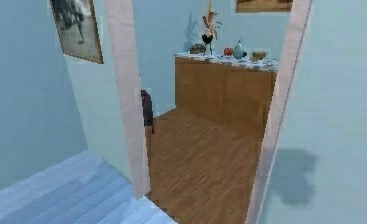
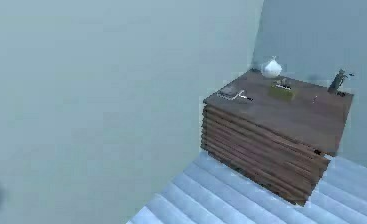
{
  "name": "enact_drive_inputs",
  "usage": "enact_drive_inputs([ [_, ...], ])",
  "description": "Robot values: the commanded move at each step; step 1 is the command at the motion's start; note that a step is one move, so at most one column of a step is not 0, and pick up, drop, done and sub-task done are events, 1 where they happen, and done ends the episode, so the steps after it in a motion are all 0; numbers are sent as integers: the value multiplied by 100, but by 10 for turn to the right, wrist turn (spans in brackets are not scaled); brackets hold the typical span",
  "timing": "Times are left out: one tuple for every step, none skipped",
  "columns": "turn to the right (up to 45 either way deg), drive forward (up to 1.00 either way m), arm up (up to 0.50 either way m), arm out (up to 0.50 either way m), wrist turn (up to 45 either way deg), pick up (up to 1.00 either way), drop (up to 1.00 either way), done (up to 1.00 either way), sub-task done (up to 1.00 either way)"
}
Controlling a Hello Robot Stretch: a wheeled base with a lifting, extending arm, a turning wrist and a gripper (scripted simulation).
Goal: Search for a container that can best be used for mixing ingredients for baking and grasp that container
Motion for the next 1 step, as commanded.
enact_drive_inputs([
  [-150, 0, 0, 0, 0, 0, 0, 0, 0],
])
